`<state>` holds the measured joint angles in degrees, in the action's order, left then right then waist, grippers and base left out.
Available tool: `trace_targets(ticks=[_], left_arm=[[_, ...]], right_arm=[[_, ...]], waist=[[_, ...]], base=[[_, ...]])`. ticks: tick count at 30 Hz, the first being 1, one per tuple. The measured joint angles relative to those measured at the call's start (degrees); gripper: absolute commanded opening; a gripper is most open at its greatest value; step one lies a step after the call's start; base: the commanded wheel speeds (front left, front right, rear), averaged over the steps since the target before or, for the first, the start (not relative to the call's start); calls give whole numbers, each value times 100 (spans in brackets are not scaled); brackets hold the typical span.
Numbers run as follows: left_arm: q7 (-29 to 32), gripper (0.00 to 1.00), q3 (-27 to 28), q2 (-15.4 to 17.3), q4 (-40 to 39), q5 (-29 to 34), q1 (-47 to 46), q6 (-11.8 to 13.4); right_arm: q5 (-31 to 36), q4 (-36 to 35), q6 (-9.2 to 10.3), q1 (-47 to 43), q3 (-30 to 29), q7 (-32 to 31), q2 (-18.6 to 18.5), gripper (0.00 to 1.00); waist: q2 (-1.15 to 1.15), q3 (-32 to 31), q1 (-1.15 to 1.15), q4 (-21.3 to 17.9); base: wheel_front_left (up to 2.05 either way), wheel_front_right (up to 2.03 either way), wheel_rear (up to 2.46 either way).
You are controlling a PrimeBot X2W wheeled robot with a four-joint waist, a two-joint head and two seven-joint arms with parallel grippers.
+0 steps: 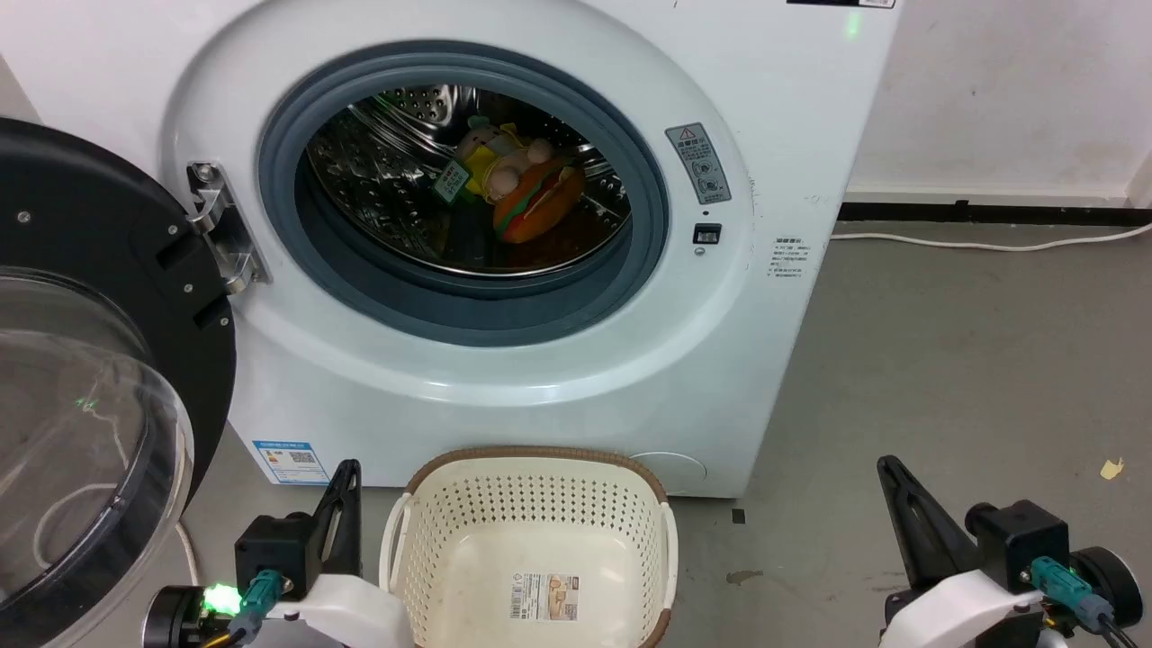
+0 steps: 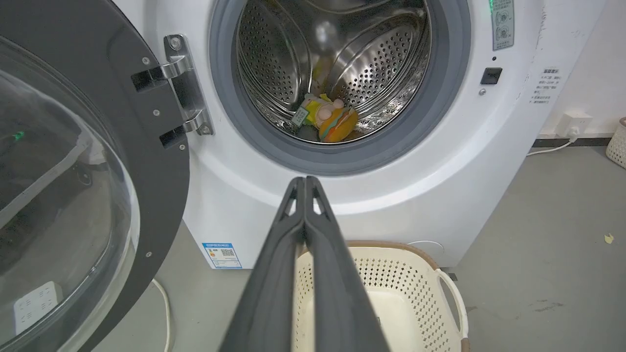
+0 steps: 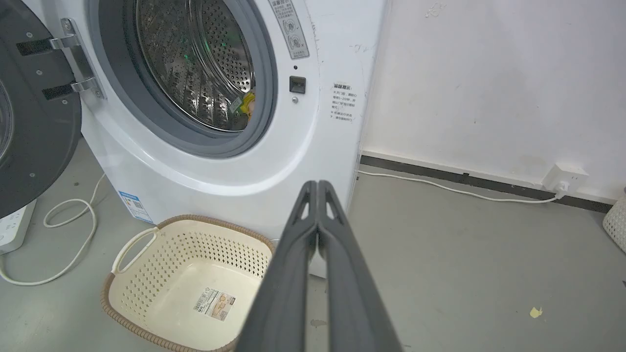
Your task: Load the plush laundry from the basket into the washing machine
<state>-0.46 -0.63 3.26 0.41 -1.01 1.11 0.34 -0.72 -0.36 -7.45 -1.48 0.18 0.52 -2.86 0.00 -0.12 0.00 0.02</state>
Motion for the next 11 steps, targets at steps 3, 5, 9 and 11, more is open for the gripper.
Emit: trace_targets(ticks=[3, 5, 9, 11], left_arm=[[33, 0, 24, -29, -5, 56, -14, -2], [44, 0, 37, -32, -11, 86, -24, -2], [44, 0, 46, -34, -13, 86, -24, -2], [44, 0, 46, -35, -13, 86, -24, -3]], right_arm=[[27, 13, 0, 32, -2, -44, 0, 0], [29, 18, 0, 69, -2, -44, 0, 0], [29, 20, 0, 77, -3, -44, 0, 0], [29, 20, 0, 77, -4, -44, 0, 0]], waist=[[0, 12, 0, -2], [0, 12, 0, -2], [0, 12, 0, -2], [0, 12, -1, -2]], base=[[0, 0, 0], [0, 0, 0], [0, 0, 0], [0, 0, 0]])
